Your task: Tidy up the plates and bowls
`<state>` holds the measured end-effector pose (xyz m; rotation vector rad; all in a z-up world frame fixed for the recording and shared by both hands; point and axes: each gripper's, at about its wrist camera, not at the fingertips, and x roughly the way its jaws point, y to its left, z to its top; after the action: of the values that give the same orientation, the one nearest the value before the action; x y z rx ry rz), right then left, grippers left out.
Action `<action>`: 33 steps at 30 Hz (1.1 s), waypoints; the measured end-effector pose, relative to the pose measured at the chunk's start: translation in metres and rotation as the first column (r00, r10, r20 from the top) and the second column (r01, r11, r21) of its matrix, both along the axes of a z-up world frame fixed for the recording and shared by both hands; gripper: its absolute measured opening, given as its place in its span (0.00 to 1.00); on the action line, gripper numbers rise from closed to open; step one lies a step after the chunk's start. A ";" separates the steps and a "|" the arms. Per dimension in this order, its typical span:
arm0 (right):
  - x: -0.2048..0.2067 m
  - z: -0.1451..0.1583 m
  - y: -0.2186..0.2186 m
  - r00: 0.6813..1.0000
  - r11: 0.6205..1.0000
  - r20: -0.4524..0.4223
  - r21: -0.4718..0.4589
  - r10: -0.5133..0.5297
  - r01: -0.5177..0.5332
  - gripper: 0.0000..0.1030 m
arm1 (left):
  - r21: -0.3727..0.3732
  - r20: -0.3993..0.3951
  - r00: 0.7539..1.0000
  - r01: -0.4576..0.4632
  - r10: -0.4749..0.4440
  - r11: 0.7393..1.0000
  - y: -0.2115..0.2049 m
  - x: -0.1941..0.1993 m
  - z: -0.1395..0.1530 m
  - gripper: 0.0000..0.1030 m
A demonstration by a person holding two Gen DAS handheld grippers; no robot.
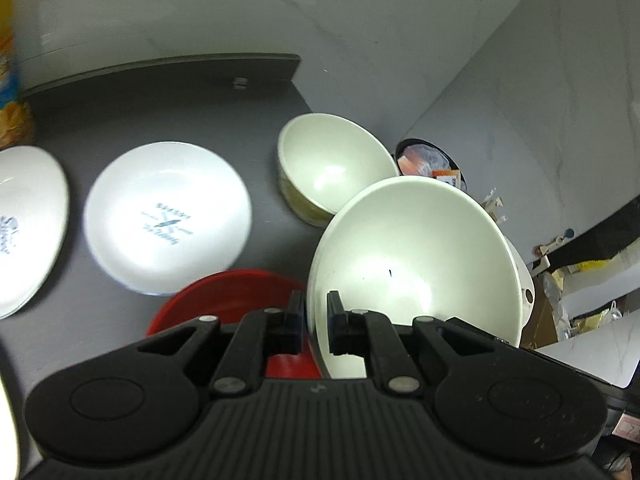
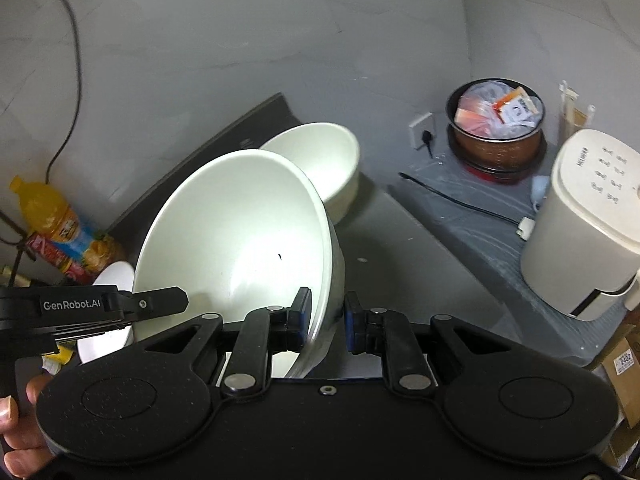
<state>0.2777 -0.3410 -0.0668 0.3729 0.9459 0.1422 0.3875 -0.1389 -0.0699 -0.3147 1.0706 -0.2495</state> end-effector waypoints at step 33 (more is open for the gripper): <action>-0.009 -0.025 0.086 0.982 0.978 -0.107 -0.118 0.157 -0.170 0.34 | 0.053 -0.140 0.983 -0.110 0.117 0.992 0.066 -0.033 -0.061 0.11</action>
<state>0.2687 -0.2553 -0.0921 0.1858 1.0760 0.2149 0.3544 -0.0724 -0.1305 -0.3560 1.1938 -0.1015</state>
